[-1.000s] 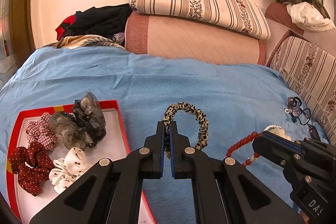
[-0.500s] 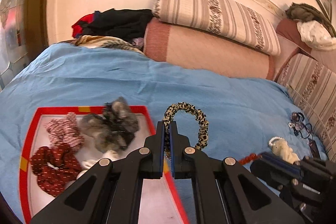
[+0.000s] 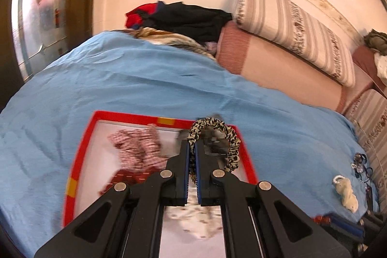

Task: Organize jewelry
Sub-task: 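Carry both held bracelets over the red-rimmed tray, then lower both bracelets into the tray and open both tools, then move both tools toward the cream sheer scrunchie and pearl bracelet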

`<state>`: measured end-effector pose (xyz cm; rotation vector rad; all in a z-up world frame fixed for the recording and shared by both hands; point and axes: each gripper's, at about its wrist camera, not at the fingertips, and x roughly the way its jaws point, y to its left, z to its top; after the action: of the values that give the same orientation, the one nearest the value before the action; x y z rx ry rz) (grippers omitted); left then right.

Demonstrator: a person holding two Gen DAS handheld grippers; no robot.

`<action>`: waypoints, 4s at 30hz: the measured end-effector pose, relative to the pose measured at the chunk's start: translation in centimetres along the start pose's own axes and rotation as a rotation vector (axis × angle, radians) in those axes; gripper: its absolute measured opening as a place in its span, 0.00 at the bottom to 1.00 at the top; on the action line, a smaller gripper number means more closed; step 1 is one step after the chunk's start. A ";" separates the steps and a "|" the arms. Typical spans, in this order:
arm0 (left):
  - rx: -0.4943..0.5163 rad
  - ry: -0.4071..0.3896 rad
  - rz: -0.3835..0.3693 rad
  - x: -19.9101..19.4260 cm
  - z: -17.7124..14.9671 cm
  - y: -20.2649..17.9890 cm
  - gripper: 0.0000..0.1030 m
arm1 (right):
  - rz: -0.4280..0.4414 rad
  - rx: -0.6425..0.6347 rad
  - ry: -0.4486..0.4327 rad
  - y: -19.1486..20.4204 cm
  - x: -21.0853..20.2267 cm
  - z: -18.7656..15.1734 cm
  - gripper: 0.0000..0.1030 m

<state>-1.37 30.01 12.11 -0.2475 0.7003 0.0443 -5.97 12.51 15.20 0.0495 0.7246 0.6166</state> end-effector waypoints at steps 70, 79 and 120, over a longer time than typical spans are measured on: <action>0.017 0.222 0.124 5.0 -1.9 3.0 0.05 | -0.022 0.157 0.196 -3.7 8.6 -3.8 0.13; 0.028 0.221 0.117 5.0 -1.9 2.8 0.09 | 0.001 0.180 0.184 -3.8 7.7 -3.2 0.26; 0.072 0.121 0.093 3.5 -1.4 0.7 0.12 | -0.557 0.008 0.157 -6.0 -1.5 -4.1 0.81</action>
<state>0.32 30.18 8.66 -0.1492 0.8317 0.0930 -6.38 6.08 11.47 -0.1903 0.8481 0.0845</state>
